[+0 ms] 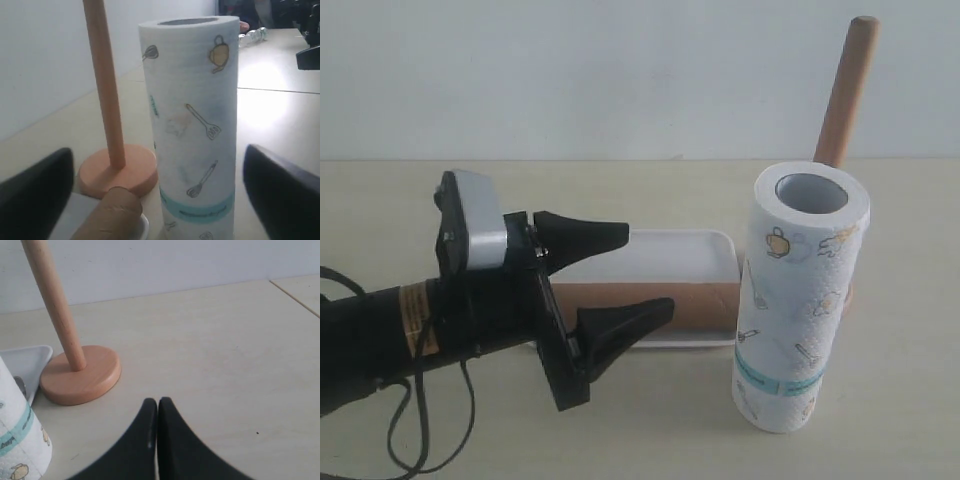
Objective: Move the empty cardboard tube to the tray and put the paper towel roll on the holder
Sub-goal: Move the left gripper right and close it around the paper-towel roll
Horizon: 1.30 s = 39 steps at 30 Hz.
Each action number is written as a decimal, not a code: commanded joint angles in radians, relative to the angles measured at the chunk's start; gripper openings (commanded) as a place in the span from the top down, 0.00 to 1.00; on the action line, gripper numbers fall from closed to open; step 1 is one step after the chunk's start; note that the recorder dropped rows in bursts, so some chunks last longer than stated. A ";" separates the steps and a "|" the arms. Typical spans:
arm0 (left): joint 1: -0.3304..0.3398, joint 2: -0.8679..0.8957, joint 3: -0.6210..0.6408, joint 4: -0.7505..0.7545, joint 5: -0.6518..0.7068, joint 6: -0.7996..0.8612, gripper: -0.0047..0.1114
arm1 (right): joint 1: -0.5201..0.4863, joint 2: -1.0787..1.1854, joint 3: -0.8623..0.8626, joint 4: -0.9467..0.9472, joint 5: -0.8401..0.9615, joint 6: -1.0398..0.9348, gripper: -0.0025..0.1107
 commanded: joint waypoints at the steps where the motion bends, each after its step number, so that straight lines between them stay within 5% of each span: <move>1: -0.006 0.064 -0.064 0.003 -0.021 -0.093 0.04 | -0.004 -0.005 -0.001 0.000 -0.012 -0.003 0.98; 10: -0.011 0.164 -0.196 0.127 -0.021 -0.246 0.03 | -0.004 -0.005 -0.001 0.000 -0.012 -0.003 0.98; 20: -0.108 0.228 -0.321 0.125 0.029 -0.242 0.03 | -0.004 -0.005 -0.001 0.000 -0.012 -0.003 0.98; 39: -0.188 0.394 -0.513 0.111 0.035 -0.242 0.03 | -0.004 -0.005 -0.001 0.000 -0.012 -0.003 0.98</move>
